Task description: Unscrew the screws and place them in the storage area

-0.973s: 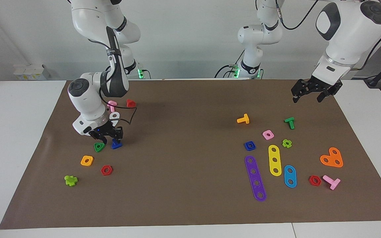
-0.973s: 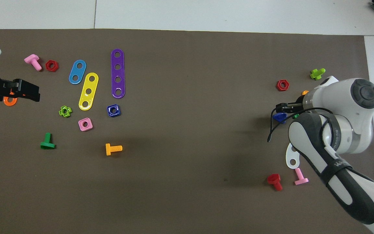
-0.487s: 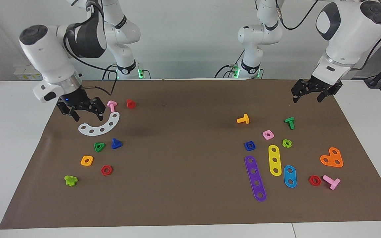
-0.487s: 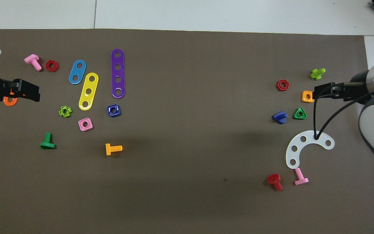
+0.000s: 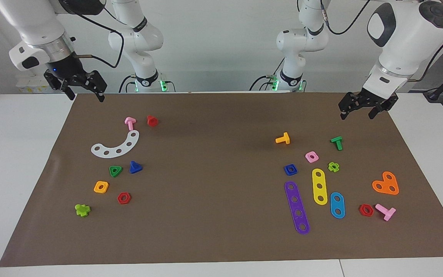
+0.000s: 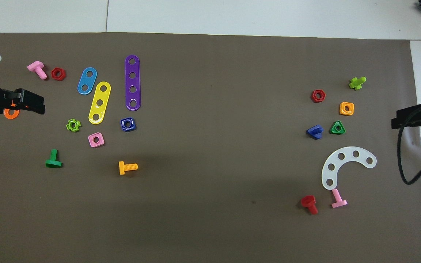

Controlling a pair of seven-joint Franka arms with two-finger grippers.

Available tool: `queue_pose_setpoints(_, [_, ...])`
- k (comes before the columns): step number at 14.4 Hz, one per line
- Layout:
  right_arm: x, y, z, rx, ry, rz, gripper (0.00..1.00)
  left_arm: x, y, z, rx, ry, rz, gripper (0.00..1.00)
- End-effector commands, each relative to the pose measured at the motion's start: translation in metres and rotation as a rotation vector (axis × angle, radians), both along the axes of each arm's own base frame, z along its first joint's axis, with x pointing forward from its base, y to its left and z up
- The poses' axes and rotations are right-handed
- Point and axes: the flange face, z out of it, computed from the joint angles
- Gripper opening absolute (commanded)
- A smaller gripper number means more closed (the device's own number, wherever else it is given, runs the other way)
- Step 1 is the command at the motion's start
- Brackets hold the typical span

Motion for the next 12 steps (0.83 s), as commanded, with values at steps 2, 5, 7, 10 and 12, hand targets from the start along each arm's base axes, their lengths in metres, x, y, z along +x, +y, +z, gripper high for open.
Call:
queue_pose_setpoints(2, [-0.001, 0.000, -0.007, -0.012, 0.001, 0.009, 1.00, -0.010, 0.003, 0.002, 0.017, -0.010, -0.002, 1.00])
queue_pose_setpoints(5, [-0.003, -0.001, -0.009, -0.028, 0.025, 0.021, 1.00, -0.010, 0.003, 0.002, 0.017, -0.010, -0.002, 1.00])
queue_pose_setpoints(7, [-0.002, -0.001, -0.009, -0.035, 0.021, 0.033, 1.00, -0.010, 0.003, 0.002, 0.017, -0.010, -0.002, 1.00])
queue_pose_setpoints(10, [0.001, 0.009, -0.011, -0.059, 0.025, 0.055, 1.00, -0.010, 0.003, 0.002, 0.017, -0.010, -0.004, 1.00])
queue_pose_setpoints(12, [-0.002, 0.010, -0.011, -0.058, 0.039, 0.049, 1.00, -0.010, 0.003, 0.002, 0.017, -0.010, -0.002, 1.00])
